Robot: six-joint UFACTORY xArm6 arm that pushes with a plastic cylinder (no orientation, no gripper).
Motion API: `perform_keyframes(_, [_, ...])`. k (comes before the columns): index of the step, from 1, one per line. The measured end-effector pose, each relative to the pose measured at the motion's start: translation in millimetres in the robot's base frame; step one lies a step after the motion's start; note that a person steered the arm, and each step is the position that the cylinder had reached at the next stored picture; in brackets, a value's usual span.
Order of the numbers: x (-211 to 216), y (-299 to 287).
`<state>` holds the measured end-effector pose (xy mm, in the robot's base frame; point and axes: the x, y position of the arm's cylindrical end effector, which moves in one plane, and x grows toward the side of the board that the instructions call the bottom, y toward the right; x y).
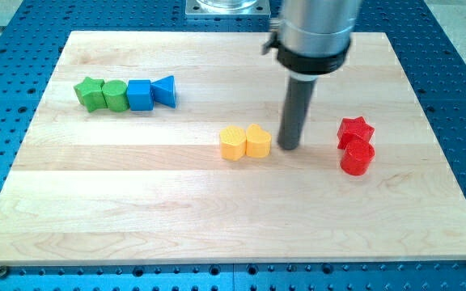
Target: Move the hexagon to the bottom left of the board
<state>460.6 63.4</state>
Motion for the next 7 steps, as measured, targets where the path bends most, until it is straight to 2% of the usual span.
perform_keyframes(2, [3.0, -76.6])
perform_keyframes(5, [-12.9, -111.3])
perform_keyframes(6, [10.8, -141.6])
perform_keyframes(7, [15.2, -180.8])
